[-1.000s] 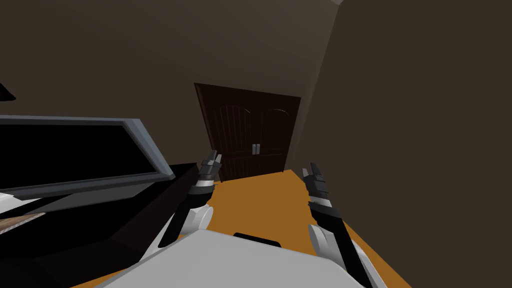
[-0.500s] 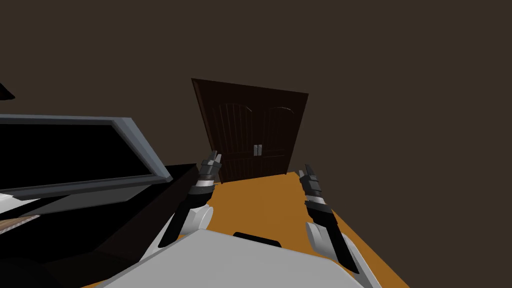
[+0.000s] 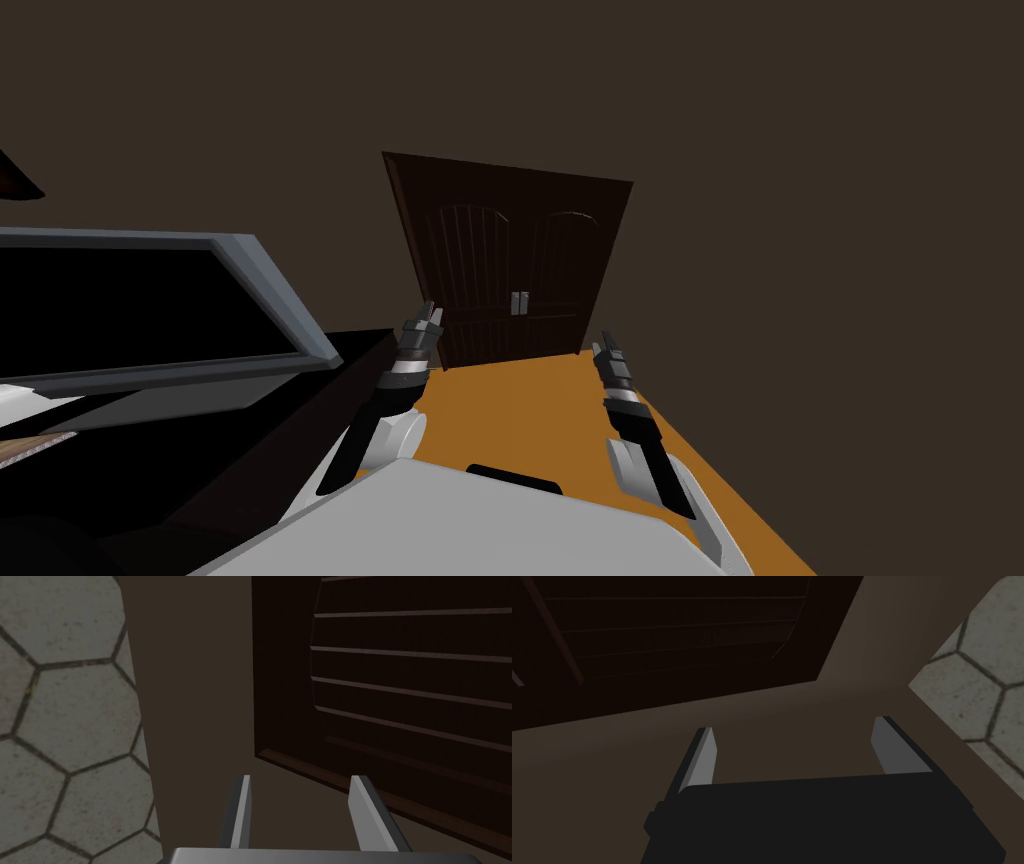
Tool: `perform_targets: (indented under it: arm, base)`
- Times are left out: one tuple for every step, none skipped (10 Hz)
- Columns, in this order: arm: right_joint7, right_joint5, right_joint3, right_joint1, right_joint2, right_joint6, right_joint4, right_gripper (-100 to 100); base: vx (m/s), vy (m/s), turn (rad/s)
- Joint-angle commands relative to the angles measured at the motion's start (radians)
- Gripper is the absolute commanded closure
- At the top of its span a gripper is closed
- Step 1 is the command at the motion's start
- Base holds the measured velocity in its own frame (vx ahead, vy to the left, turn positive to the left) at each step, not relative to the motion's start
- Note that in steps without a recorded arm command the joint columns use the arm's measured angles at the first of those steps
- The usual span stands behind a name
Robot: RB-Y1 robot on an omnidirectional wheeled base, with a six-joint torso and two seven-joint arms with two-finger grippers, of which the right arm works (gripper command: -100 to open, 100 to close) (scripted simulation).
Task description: Pull the door open
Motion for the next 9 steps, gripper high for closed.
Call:
perform_targets:
  arm:
    - [-0.013, 0.008, -0.002, -0.014, -0.004, 0.001, 0.030, -100]
    - [-0.020, 0.013, -0.002, -0.023, -0.006, 0.002, 0.048, -100]
    - [-0.027, 0.018, -0.003, -0.032, -0.008, 0.004, 0.067, -100]
    - [-0.034, 0.023, -0.004, -0.042, -0.010, 0.005, 0.086, -100]
    - [-0.042, 0.028, -0.005, -0.051, -0.012, 0.007, 0.104, -100]
    - [-0.049, 0.034, -0.005, -0.061, -0.013, 0.008, 0.123, -100]
    - [-0.057, 0.039, -0.006, -0.071, -0.015, 0.010, 0.142, -100]
    - [-0.064, 0.044, -0.007, -0.080, -0.016, 0.012, 0.162, -100]
    - [-0.072, 0.050, -0.008, -0.090, -0.018, 0.013, 0.181, -100]
  base:
    - [0.104, 0.001, 0.049]
    - [0.099, -0.001, 0.056]
    - [0.095, 0.008, 0.056]
    - [0.100, 0.024, 0.055]
    - [0.102, 0.021, 0.057]
    - [0.094, 0.022, 0.070]
    - [0.104, 0.014, 0.051]
    - [0.109, 0.011, 0.057]
    - [0.106, 0.017, 0.066]
